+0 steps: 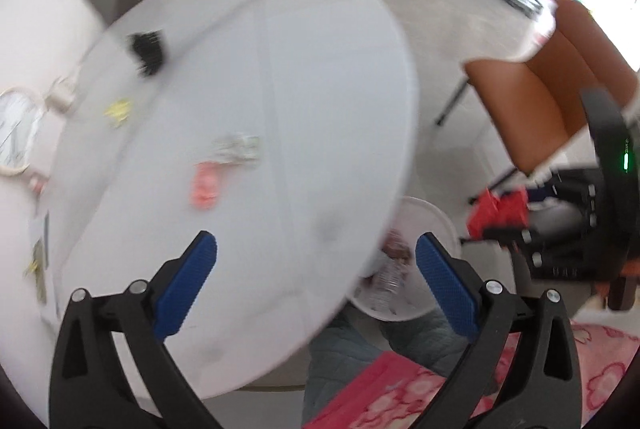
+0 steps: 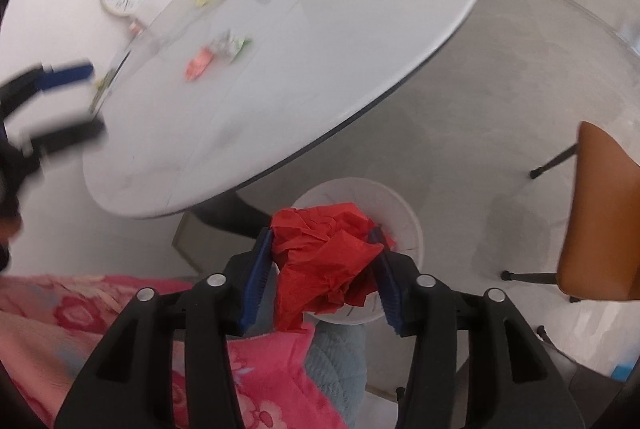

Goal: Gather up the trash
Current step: 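Carry both items over the wastebasket and open both tools to drop them, then move both tools toward the black mesh object and yellow-blue cloth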

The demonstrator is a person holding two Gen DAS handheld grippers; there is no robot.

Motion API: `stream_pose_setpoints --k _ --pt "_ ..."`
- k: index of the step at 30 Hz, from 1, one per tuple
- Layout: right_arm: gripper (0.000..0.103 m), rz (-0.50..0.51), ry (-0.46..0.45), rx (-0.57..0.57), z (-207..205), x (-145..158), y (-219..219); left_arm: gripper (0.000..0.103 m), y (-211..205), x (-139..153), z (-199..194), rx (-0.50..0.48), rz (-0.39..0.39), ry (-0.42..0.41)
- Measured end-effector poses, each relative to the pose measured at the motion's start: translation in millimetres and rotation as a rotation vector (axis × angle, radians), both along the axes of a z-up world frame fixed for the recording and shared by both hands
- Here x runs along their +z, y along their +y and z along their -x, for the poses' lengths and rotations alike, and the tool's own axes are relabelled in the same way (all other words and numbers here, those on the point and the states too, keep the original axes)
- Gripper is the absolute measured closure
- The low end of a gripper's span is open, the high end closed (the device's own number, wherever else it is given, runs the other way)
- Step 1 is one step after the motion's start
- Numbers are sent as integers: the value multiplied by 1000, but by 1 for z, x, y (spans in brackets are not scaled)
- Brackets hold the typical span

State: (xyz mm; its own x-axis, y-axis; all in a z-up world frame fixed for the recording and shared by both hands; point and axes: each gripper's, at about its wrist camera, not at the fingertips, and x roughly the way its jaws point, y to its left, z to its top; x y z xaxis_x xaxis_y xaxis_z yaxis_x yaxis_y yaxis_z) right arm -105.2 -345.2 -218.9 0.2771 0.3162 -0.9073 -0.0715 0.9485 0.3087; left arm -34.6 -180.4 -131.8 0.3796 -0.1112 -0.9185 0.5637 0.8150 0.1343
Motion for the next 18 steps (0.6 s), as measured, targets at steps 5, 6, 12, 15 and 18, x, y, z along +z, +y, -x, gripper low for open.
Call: stream_pose_setpoints --k 5,6,12,15,18 --pt "21 29 74 25 -12 -26 17 8 44 5 -28 130 -20 -16" --pt "20 39 84 18 -15 -27 19 8 48 5 -30 144 -19 -21" --pt "3 97 12 -71 -33 7 18 8 88 13 -61 245 22 -61" --pt "2 114 -74 -121 -51 40 21 8 106 17 -79 288 44 -80" --pt "2 100 -138 -140 -72 65 27 8 122 17 -102 329 48 -96"
